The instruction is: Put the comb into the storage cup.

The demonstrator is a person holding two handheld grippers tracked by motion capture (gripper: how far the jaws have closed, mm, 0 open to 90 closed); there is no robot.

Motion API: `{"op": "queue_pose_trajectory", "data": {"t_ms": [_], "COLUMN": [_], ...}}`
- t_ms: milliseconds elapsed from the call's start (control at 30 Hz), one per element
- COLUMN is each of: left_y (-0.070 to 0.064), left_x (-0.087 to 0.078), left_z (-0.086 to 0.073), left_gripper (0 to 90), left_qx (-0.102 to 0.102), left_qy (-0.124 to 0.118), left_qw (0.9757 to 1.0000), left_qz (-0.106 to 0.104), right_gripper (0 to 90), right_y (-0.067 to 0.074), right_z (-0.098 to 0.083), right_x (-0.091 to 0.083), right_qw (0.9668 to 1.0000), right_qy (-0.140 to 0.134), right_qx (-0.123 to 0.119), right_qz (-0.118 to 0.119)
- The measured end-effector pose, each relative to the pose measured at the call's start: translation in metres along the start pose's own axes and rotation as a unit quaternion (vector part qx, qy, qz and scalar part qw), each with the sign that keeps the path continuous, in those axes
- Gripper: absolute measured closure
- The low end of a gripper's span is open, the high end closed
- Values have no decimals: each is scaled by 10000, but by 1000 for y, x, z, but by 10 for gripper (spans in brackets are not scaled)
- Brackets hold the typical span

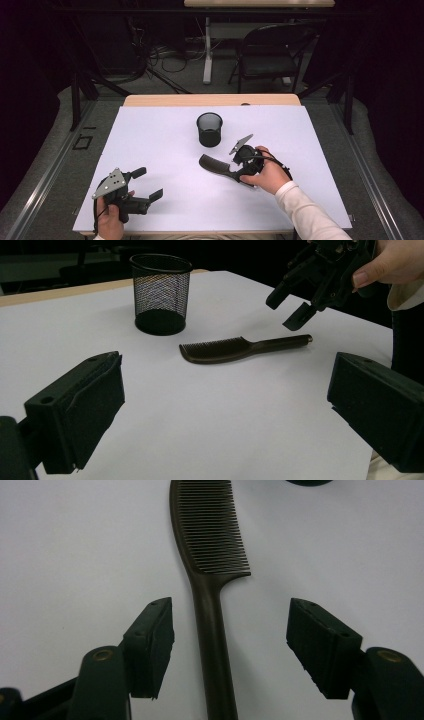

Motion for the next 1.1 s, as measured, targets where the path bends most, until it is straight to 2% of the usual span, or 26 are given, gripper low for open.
{"op": "queue_pose_trajectory", "data": {"t_ms": [133,700,1100], "left_y": [0,0,0], "left_x": [0,0,0], "left_z": [0,0,0], "left_gripper": [18,18,18], "left_qx": [1,6,9], "left_qy": [16,24,30], "left_qw": [10000,10000,10000], "left_qz": [-11,-10,-11], "right_gripper": [366,484,524], "right_y": [1,1,-1], "right_z": [3,2,0], "right_x": [2,12,19], "right_qw": [9999,9970,9954], "right_qy": [83,646,804], "right_qx": [-139,-319,-390], "right_qz": [23,299,335]}}
Point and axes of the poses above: each handheld gripper's, and its own axes: x roughly forward along the jaws, z roughly out of its top, y roughly to its left, the point moved 4 cm from there along x, roughly forward along the jaws, and after that the axes turned 9 degrees about -x, right-handed, at the moved point
